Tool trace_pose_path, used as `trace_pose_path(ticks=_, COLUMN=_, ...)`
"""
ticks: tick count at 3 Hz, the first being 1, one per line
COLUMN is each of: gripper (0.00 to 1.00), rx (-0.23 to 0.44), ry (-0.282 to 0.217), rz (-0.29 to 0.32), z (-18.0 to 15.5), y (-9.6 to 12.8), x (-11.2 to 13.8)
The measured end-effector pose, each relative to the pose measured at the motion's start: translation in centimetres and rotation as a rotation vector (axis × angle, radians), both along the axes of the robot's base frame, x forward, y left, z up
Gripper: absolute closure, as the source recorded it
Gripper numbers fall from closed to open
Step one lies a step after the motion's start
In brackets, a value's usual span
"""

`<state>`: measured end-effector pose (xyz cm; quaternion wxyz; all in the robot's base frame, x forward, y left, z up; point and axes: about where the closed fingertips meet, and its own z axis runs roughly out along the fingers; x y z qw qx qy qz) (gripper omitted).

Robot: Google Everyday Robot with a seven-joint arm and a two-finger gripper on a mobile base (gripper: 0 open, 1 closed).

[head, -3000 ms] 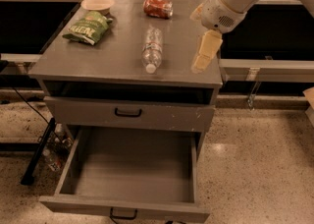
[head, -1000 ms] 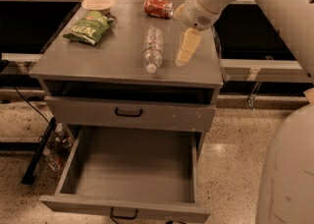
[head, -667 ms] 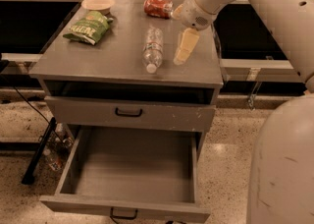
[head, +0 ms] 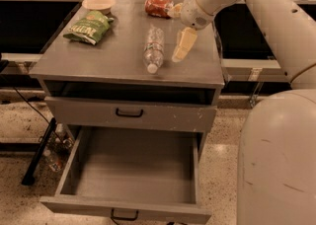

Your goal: Place water bottle into middle drawer

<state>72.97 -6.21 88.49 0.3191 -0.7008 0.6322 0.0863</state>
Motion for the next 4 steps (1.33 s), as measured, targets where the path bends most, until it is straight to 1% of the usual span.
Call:
trace_pose_path(ticks=1, gripper=0.0, rx=0.002, ry=-0.004, rz=0.001, z=0.1, y=0.0, x=0.1)
trace_pose_path(ticks=2, gripper=0.0, rx=0.028, ry=-0.101, rz=0.081, z=1.1, y=1.3, x=1.2)
trace_pose_path(ticks=3, gripper=0.0, rx=0.098, ry=-0.199, rz=0.202, z=2.2, y=2.7, x=1.8)
trace_pose_path(ticks=4, gripper=0.0, rx=0.146, ry=-0.261, rz=0.302, z=2.7, y=3.8, x=2.0)
